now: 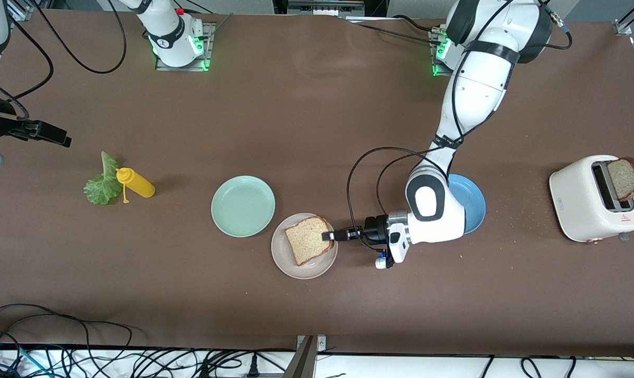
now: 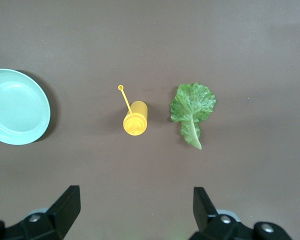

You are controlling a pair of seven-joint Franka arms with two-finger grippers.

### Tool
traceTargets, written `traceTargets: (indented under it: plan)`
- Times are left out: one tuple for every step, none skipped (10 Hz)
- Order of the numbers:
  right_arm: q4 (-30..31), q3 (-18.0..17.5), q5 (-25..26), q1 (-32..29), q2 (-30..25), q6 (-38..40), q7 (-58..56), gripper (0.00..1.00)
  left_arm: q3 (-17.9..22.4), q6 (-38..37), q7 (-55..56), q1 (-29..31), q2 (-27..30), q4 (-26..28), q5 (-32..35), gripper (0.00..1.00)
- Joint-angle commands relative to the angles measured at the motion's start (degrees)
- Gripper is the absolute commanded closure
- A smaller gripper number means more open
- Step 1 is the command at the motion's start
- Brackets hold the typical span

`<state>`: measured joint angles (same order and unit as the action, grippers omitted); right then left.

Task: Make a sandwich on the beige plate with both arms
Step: 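Lower the bread onto the beige plate and open the left gripper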

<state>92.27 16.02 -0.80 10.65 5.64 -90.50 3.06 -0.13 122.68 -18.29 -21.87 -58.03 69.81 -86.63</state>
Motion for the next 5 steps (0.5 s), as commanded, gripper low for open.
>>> traceTargets:
  plan:
    - [-0.33, 0.06, -0.87, -0.02, -0.20, 0.76, 0.28, 0.00, 0.84, 0.98, -2.01, -1.15, -0.59, -1.17, -1.43, 0.01]
    - [-0.33, 0.06, -0.87, -0.02, -0.19, 0.76, 0.37, 0.00, 0.84, 2.29, -2.01, -1.33, -0.68, -1.08, -1.34, 0.00]
    - [-0.33, 0.06, -0.87, -0.02, -0.19, 0.76, 0.37, 0.00, 0.84, 2.91, -2.01, -1.68, -0.59, -1.08, -1.34, 0.00]
    - [-0.33, 0.06, -0.87, 0.07, -0.19, 0.67, 0.37, 0.00, 1.10, 3.09, -1.92, -1.68, -0.50, -1.08, -1.17, 0.00]
    - [-0.42, -0.02, -0.87, 0.07, -0.11, 0.50, 0.37, 0.00, 1.19, 3.87, -1.83, -1.68, -0.42, -1.08, -0.56, 0.00]
